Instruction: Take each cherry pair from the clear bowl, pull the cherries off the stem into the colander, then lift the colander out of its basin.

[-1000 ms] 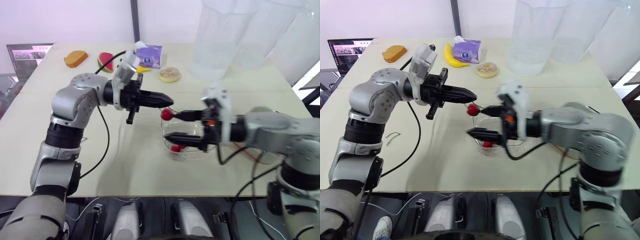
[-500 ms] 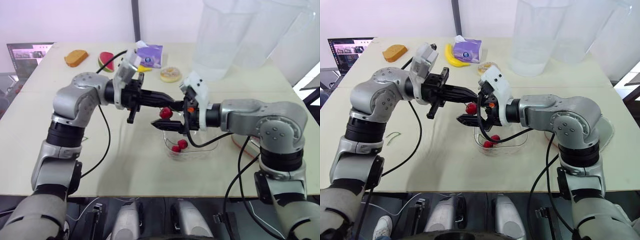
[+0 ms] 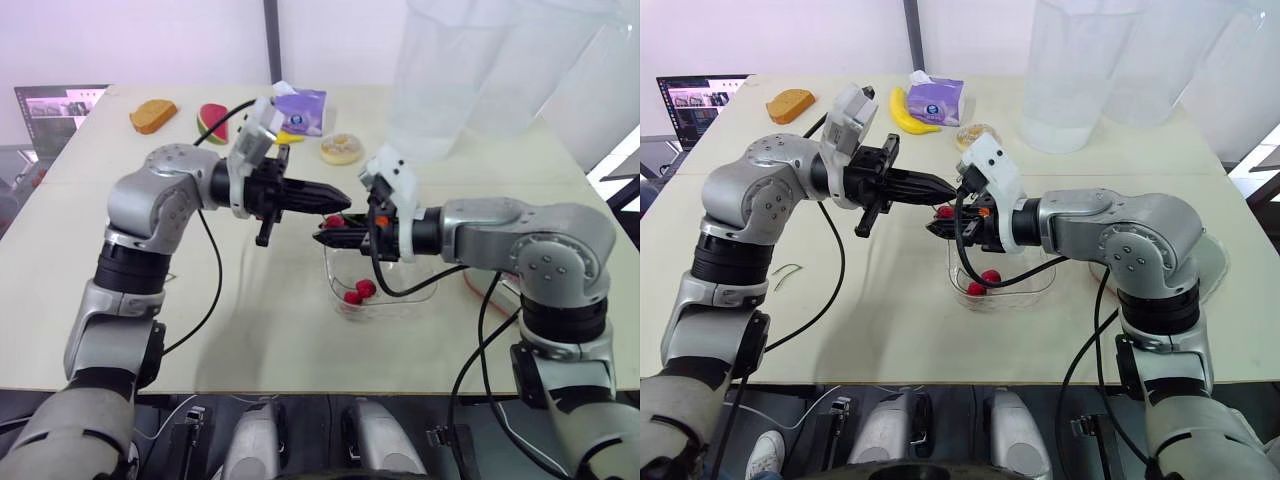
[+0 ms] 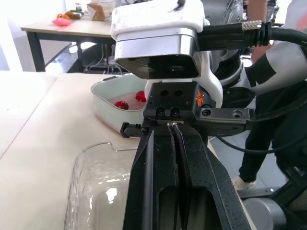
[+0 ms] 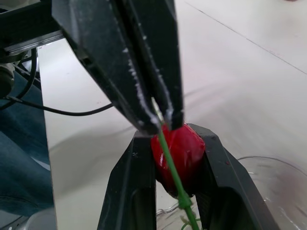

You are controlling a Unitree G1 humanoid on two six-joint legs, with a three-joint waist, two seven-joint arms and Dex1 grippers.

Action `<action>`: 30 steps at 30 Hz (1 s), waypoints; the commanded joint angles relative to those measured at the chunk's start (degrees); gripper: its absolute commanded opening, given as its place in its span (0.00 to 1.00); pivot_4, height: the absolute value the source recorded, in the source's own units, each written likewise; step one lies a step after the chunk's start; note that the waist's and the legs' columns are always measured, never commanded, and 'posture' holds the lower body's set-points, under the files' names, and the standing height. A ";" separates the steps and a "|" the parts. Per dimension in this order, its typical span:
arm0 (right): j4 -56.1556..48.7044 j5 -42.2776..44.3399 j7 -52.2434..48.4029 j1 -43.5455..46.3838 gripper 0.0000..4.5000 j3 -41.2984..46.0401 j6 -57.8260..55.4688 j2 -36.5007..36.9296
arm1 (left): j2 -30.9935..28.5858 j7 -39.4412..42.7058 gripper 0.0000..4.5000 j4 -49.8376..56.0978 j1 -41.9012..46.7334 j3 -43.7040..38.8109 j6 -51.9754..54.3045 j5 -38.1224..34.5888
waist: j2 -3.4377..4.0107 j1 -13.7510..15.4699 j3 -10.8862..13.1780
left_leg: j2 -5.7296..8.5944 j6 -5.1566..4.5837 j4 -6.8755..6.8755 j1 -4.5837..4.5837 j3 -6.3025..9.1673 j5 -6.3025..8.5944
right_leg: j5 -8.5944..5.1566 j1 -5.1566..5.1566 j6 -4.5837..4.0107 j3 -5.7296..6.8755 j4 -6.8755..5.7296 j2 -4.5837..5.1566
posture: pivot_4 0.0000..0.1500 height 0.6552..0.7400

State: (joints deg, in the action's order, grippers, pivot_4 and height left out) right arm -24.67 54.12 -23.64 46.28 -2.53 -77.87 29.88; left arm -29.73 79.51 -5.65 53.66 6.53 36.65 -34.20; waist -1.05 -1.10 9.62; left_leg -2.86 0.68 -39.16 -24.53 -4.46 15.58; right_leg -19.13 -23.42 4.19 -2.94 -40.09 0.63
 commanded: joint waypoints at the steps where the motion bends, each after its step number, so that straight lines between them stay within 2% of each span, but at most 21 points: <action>1: -2.98 0.61 -1.05 -0.63 0.12 0.93 0.15 1.14 | -0.16 -0.25 0.00 0.87 1.40 -0.77 -0.52 0.00 | 0.00 0.01 0.00 | 0.00 0.00 0.00 0.00 0.00 0.00 | 0.00 0.00 0.00 0.00 0.00 0.00 | 1.00 1.00; 5: -5.36 0.64 -1.66 -4.82 0.12 2.04 -0.24 4.11 | -0.13 -0.45 0.00 0.73 1.21 -0.85 -0.68 0.12 | 0.00 0.20 0.00 | 0.00 0.00 0.00 -0.01 0.01 0.00 | 0.00 0.01 0.00 0.00 0.01 0.01 | 1.00 1.00; 12: -10.28 4.12 0.26 -12.13 0.12 9.57 -2.35 7.42 | -0.14 -1.27 0.00 1.46 0.19 -1.15 -0.41 -0.38 | -0.01 -0.02 0.00 | 0.01 0.00 0.00 0.00 0.01 0.00 | 0.00 0.03 0.00 0.00 0.03 0.01 | 1.00 1.00; 15: -10.65 5.63 2.16 -13.27 0.12 16.96 -2.57 9.36 | -0.15 -1.44 0.00 2.00 -0.36 -1.15 -0.37 -0.59 | -0.01 0.03 0.00 | -0.01 0.00 0.01 0.01 0.02 0.00 | 0.00 0.03 0.00 0.00 0.03 -0.02 | 1.00 1.00; 19: -6.76 2.95 4.04 -16.29 0.12 31.66 -3.48 17.91 | -0.29 -1.83 0.00 2.99 -1.46 -1.46 0.05 -1.06 | -0.01 0.67 0.01 | 0.05 -0.01 0.01 0.00 -0.01 0.00 | 0.00 0.05 0.00 -0.01 0.04 0.05 | 1.00 1.00; 24: -5.72 -6.21 1.08 -35.09 0.12 43.51 0.00 26.66 | -0.01 -2.75 0.00 4.96 -3.84 -1.57 0.23 -1.52 | -0.05 0.61 0.01 | 0.05 -0.05 0.06 0.02 0.05 0.03 | 0.00 0.17 0.01 0.01 0.22 0.03 | 1.00 1.00; 27: -6.44 -9.78 0.35 -42.48 0.43 45.29 3.66 26.50 | 0.18 -2.96 0.00 5.45 -4.37 -1.70 0.38 -1.63 | -0.01 -0.07 -0.01 | 0.04 -0.02 0.08 0.05 0.03 0.01 | -0.01 0.16 0.02 -0.04 0.19 -0.03 | 1.00 1.00; 30: -7.10 -10.30 1.02 -43.49 0.76 46.03 5.71 23.67 | 0.45 -2.96 0.00 5.25 -4.63 -1.81 0.13 -1.49 | 0.01 -0.79 -0.02 | 0.02 0.07 0.08 0.22 -0.01 -0.04 | 0.00 0.20 0.02 -0.11 0.04 -0.09 | 1.00 1.00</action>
State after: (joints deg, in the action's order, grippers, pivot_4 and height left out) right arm -29.92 44.16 -22.85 2.21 41.40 -74.30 54.19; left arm -29.15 76.69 -1.74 48.87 5.90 37.18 -34.81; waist -1.04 -1.90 9.60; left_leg -2.84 0.77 -39.07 -24.28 -4.43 15.53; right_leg -19.13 -23.19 4.21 -3.04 -40.06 0.52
